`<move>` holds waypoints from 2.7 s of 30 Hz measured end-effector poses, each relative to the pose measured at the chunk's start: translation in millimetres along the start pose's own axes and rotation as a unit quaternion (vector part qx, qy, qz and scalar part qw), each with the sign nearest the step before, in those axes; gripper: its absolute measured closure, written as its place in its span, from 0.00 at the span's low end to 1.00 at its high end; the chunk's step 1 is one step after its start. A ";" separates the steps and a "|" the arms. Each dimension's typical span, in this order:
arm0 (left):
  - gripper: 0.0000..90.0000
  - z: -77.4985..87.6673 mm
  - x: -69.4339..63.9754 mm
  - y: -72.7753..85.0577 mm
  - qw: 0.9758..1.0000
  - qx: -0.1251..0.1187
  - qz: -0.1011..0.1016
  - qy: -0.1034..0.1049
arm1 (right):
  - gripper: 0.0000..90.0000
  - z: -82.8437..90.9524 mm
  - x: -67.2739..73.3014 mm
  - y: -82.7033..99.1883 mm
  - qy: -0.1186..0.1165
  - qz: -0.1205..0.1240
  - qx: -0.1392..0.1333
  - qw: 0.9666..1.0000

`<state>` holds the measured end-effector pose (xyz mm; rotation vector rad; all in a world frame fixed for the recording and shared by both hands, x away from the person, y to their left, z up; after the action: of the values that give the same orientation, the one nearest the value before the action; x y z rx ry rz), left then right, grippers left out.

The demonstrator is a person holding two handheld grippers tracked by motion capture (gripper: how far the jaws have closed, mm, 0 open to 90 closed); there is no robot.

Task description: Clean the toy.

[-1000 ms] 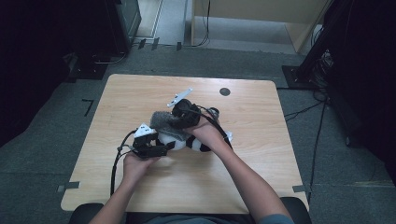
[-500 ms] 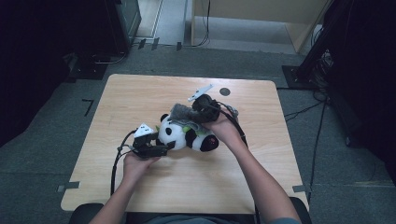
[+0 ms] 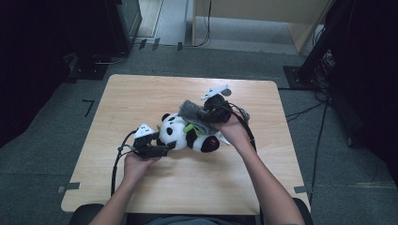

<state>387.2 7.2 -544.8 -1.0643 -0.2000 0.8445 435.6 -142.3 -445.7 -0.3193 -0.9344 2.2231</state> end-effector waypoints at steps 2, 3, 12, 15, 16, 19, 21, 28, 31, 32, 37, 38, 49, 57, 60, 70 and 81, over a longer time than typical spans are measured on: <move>0.23 0.0 0.0 -0.4 1.000 -0.001 0.002 0.001 | 0.83 8.4 17.4 -10.3 -0.017 0.008 -0.015 1.000; 0.23 0.1 0.1 -0.6 1.000 -0.001 0.002 0.000 | 0.83 10.0 24.8 -12.9 -0.023 0.014 -0.017 0.999; 0.24 0.9 -0.4 -0.8 1.000 0.002 -0.001 -0.001 | 0.83 -14.3 72.6 -16.5 -0.056 0.051 0.008 0.997; 0.24 1.1 -0.4 -1.4 1.000 0.001 0.001 -0.003 | 0.83 -33.7 86.3 -14.1 -0.069 0.050 0.020 0.996; 0.24 1.1 -0.4 -1.4 1.000 0.001 0.001 -0.003 | 0.83 -33.7 86.3 -14.1 -0.069 0.050 0.020 0.996; 0.24 1.0 -0.3 -0.5 1.000 0.007 0.001 -0.006 | 0.83 -50.3 93.0 -0.6 -0.067 0.066 0.042 0.995; 0.24 1.1 -0.6 -0.3 1.000 0.008 -0.001 -0.006 | 0.83 -50.2 94.2 2.0 -0.068 0.066 0.041 0.995; 0.24 0.5 -1.1 -0.5 1.000 0.007 -0.004 -0.006 | 0.83 -37.0 93.0 18.5 -0.079 0.065 0.042 0.994; 0.24 0.3 -1.4 -0.3 1.000 0.007 -0.005 -0.006 | 0.83 -31.9 91.3 25.1 -0.084 0.061 0.038 0.994; 0.24 0.2 -1.6 -0.2 1.000 0.008 -0.006 -0.005 | 0.83 -30.1 90.9 27.3 -0.087 0.058 0.037 0.994; 0.24 -0.1 -2.1 0.1 1.000 0.009 -0.005 -0.004 | 0.83 -23.4 89.2 35.8 -0.089 0.054 0.035 0.994; 0.24 -0.1 -1.8 0.1 1.000 0.009 -0.004 -0.003 | 0.83 -20.1 87.8 40.0 -0.089 0.053 0.036 0.994; 0.24 0.1 -0.8 -1.1 1.000 0.003 0.004 0.002 | 0.83 3.0 69.6 57.7 -0.080 0.040 0.044 0.995; 0.25 -0.3 -2.0 -0.8 1.000 0.004 0.003 0.004 | 0.83 16.3 59.2 62.0 -0.071 0.028 0.042 0.996; 0.25 -0.5 -1.8 -0.6 1.000 0.004 0.003 0.004 | 0.83 19.6 62.2 56.8 -0.081 0.025 0.032 0.996; 0.25 -0.5 -1.3 -0.4 1.000 0.004 0.002 0.005 | 0.83 34.4 60.5 3.6 -0.068 0.033 -0.023 0.997; 0.25 -0.5 -1.5 -0.4 1.000 0.004 0.000 0.003 | 0.83 -14.8 57.5 -25.0 -0.049 0.026 -0.005 0.998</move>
<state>386.6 5.7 -544.4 -1.0591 -0.1922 0.8408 413.1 -82.7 -436.4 -0.2423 -0.9992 2.2994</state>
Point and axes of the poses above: each handheld gripper's, and its own axes: z roughly backward along the jaws, y roughly out of its underside, x roughly to its left, the point moved 10 cm from there along -z, roughly forward along the jaws, and after that the axes turned 2 degrees about -z, right-handed, at the moved point
